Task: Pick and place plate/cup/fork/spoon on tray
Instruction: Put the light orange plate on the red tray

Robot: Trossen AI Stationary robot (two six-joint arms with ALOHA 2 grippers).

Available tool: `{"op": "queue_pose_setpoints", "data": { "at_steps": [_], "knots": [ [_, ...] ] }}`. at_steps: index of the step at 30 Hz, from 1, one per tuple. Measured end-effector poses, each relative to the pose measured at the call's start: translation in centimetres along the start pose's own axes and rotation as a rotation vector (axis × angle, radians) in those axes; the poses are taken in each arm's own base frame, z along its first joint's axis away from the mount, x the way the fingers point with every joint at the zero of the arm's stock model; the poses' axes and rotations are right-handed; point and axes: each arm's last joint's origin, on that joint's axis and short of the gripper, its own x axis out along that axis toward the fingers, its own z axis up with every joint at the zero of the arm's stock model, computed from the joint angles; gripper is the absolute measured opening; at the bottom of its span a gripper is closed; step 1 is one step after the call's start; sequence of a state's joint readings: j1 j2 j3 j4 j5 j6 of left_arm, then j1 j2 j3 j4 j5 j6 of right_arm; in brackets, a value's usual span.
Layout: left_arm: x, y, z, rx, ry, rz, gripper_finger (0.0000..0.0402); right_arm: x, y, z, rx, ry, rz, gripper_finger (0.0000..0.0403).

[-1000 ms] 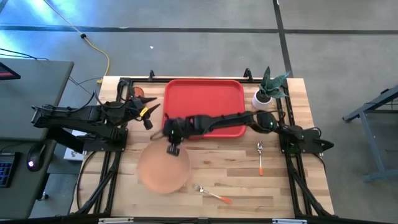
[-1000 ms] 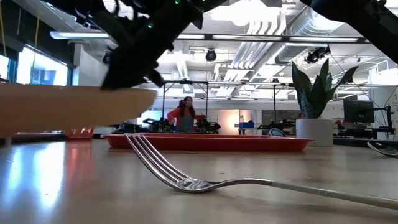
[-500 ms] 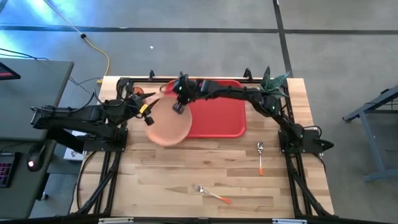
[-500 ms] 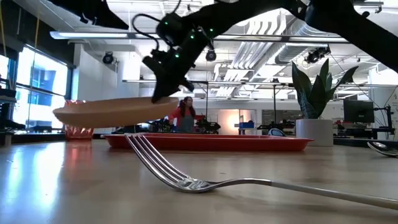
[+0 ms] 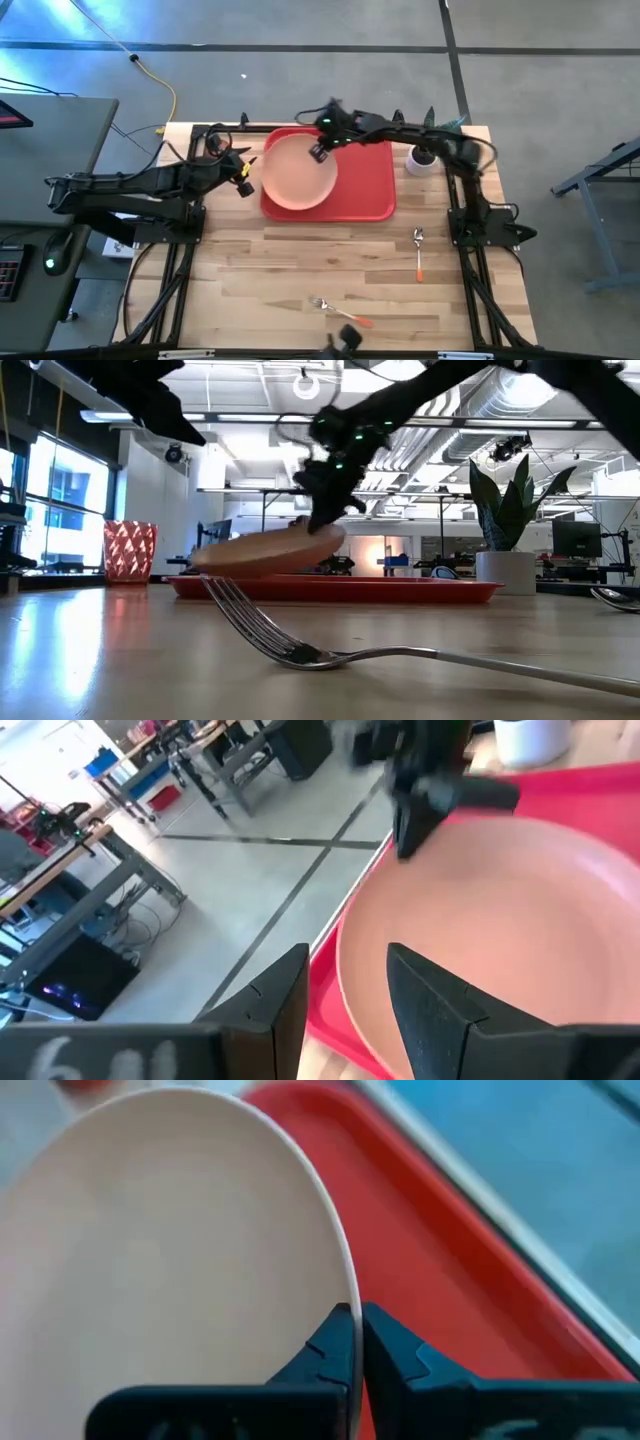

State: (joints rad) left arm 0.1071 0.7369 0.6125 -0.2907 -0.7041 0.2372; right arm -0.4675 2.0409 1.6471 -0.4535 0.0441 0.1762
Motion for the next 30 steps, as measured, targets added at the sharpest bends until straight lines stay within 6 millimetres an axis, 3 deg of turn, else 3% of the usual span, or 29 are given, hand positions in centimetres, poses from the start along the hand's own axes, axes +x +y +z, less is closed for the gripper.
{"op": "queue_pose_setpoints", "data": {
  "at_steps": [3,8,13,22,30],
  "knots": [
    [0.5,0.0,0.1,-0.001,-0.004,-0.003,0.0126,-1.4,-1.4,-2.8,0.090,-0.083,-0.019,0.0000],
    [1.5,0.0,0.6,0.010,-0.041,-0.043,0.0126,-1.9,-3.0,-9.7,0.242,-0.082,-0.183,0.0000],
    [3.1,-0.4,0.4,0.004,-0.022,-0.113,0.0126,-1.5,-3.3,-13.7,0.360,-0.151,-0.169,0.0000],
    [6.2,-1.1,-0.5,0.007,0.087,-0.082,0.0126,-1.3,-3.2,-16.1,0.381,-0.162,-0.276,0.0017],
    [6.5,-0.9,-0.6,-0.022,0.118,0.052,0.0128,-1.4,-2.3,-16.0,0.342,-0.224,-0.335,0.0087]
  ]
}}
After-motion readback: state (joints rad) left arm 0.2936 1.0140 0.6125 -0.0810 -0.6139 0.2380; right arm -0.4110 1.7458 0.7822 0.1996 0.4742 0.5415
